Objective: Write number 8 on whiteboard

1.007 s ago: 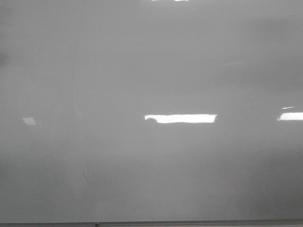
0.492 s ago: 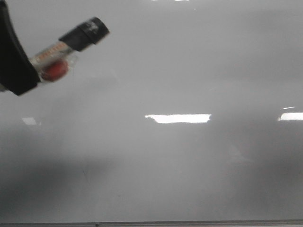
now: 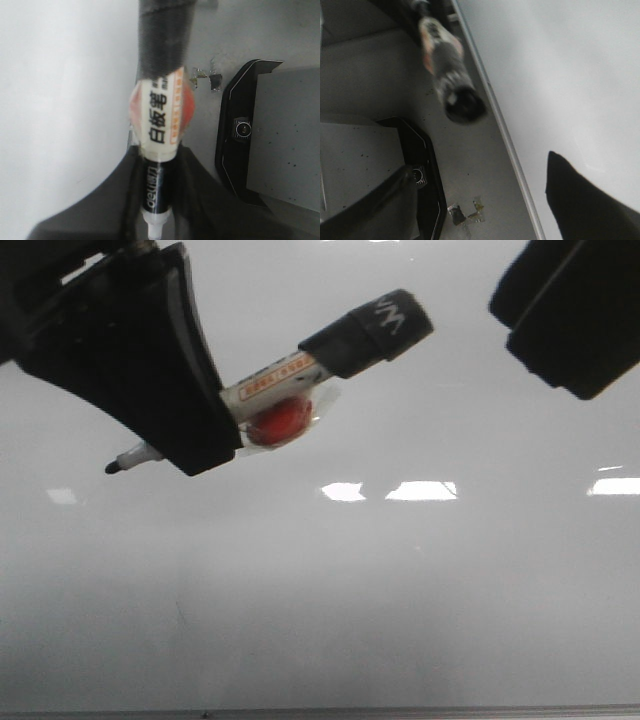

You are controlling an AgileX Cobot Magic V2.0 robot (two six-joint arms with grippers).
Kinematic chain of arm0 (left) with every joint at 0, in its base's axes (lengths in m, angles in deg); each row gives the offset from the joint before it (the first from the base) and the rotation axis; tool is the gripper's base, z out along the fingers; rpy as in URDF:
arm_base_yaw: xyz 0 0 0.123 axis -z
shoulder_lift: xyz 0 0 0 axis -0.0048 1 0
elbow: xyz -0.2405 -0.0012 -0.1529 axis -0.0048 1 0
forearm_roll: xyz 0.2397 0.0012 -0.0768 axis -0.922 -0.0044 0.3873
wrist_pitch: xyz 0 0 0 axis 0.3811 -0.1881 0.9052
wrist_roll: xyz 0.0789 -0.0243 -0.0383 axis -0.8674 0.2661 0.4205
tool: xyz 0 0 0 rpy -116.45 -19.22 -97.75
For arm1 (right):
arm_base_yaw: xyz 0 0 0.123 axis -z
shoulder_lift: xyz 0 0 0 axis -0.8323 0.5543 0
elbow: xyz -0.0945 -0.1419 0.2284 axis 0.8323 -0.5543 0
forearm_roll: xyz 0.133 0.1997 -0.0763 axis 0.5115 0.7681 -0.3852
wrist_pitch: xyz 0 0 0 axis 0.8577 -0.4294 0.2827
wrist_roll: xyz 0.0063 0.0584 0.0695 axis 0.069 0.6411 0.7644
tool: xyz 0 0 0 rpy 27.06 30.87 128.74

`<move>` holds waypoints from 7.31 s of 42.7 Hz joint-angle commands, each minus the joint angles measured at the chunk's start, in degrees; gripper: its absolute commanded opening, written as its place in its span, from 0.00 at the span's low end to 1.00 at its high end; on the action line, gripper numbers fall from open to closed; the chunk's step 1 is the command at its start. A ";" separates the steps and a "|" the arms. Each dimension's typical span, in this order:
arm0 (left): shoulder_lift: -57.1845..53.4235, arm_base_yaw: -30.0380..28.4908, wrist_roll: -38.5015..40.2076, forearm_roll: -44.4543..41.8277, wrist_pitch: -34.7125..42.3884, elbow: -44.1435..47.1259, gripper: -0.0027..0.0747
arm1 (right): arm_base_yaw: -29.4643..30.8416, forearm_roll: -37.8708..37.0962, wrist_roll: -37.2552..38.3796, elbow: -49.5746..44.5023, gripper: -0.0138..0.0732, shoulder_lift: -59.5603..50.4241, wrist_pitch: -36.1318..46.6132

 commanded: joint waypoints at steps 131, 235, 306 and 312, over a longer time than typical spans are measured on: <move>-21.47 -25.70 12.30 7.96 8.14 3.45 0.60 | 9.13 -11.98 34.69 13.64 0.08 11.95 28.83; -1.82 1.32 -14.90 21.88 17.34 3.22 0.68 | -10.84 -11.62 10.55 2.80 0.08 -2.52 1.30; -6.90 -46.99 48.31 -13.88 37.79 13.81 0.01 | 3.43 -19.74 27.30 3.18 0.78 -5.08 -1.22; -2.81 -46.99 48.31 -13.88 41.33 13.81 0.01 | 3.43 -19.74 27.30 3.18 0.78 -5.08 -1.22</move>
